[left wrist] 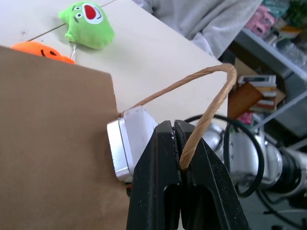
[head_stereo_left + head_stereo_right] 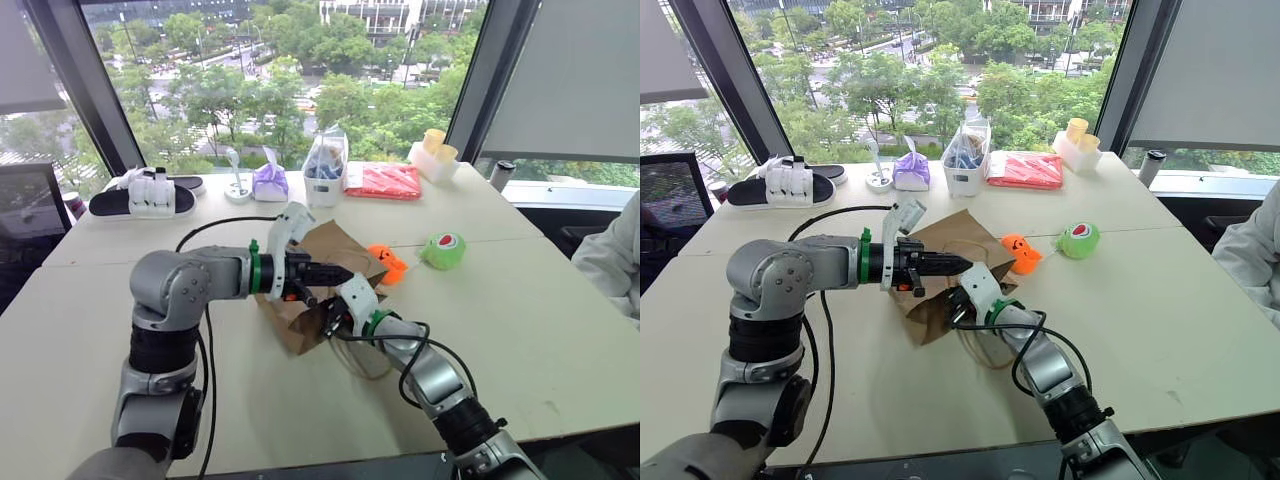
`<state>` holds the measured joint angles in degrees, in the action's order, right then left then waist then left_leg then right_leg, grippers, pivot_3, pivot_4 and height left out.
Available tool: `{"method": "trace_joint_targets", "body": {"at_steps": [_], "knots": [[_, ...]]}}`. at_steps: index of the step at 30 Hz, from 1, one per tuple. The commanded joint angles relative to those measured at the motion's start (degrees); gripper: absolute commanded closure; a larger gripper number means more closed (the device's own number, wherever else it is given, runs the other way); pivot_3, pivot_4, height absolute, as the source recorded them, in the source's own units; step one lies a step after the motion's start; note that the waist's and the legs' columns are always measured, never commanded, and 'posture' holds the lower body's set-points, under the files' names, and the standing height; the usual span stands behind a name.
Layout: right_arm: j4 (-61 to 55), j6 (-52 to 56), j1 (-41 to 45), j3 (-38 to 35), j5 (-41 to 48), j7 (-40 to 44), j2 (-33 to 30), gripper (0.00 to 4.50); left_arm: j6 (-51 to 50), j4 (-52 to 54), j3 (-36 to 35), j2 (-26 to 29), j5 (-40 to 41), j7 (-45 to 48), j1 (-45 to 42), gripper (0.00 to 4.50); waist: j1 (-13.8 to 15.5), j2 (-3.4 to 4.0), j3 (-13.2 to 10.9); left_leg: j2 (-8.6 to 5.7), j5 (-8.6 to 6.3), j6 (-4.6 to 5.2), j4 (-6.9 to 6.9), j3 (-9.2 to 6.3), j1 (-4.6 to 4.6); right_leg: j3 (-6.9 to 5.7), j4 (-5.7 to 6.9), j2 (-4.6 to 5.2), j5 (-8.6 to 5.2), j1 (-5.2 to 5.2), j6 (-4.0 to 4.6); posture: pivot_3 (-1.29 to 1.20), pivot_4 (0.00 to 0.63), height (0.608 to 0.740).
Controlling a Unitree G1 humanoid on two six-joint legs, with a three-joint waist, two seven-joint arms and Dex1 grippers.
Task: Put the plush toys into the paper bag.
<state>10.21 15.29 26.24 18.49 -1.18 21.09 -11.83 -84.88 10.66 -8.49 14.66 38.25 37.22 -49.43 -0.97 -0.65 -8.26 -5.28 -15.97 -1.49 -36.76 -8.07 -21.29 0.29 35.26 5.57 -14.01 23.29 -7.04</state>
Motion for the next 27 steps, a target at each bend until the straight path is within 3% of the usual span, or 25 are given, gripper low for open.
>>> {"method": "trace_joint_targets", "body": {"at_steps": [1, 13, 23, 27], "knots": [[0.95, -1.61, 0.38, -0.42, -1.05, -0.2, 1.19, 4.5, -0.89, -2.16, -4.62, -1.27, 1.54, -2.79, -2.01, 4.49, 0.0, 0.0, 0.0, 0.0, 0.0, -0.01, 0.0, 0.0, 0.0, 0.01, 0.0, 0.0, 0.0, 0.0, 0.0, 0.0, 0.15, 0.74], [-0.37, -2.2, -2.0, -1.01, -1.65, 0.85, 2.01, 4.5, -0.57, -9.01, -22.09, -8.89, 5.61, -14.55, -8.65, 4.49, 0.08, -0.01, 0.01, 0.0, -0.02, -0.07, 0.0, 0.04, 0.0, 0.09, 0.0, -0.01, 0.01, 0.03, 0.01, 0.0, 0.15, 0.74], [-1.67, -3.07, -2.87, -1.6, -1.94, 1.66, 2.25, 4.5, -3.12, -8.78, -25.87, -9.85, 9.12, -20.16, -9.03, 4.49, 0.0, -0.02, 0.01, 0.0, -0.02, -0.08, 0.0, 0.05, 0.0, 0.1, 0.01, -0.01, 0.01, 0.04, 0.01, 0.0, 0.15, 0.74], [-14.66, -5.53, -8.95, -6.3, 4.4, 3.01, 2.0, 4.5, -4.85, -7.11, -26.38, -10.48, 10.45, -21.62, -7.68, 4.49, 0.3, -0.02, 0.01, -0.01, -0.03, -0.08, 0.0, 0.04, -0.03, 0.11, 0.0, -0.01, 0.01, 0.05, 0.01, 0.0, 0.15, 0.74]]}}
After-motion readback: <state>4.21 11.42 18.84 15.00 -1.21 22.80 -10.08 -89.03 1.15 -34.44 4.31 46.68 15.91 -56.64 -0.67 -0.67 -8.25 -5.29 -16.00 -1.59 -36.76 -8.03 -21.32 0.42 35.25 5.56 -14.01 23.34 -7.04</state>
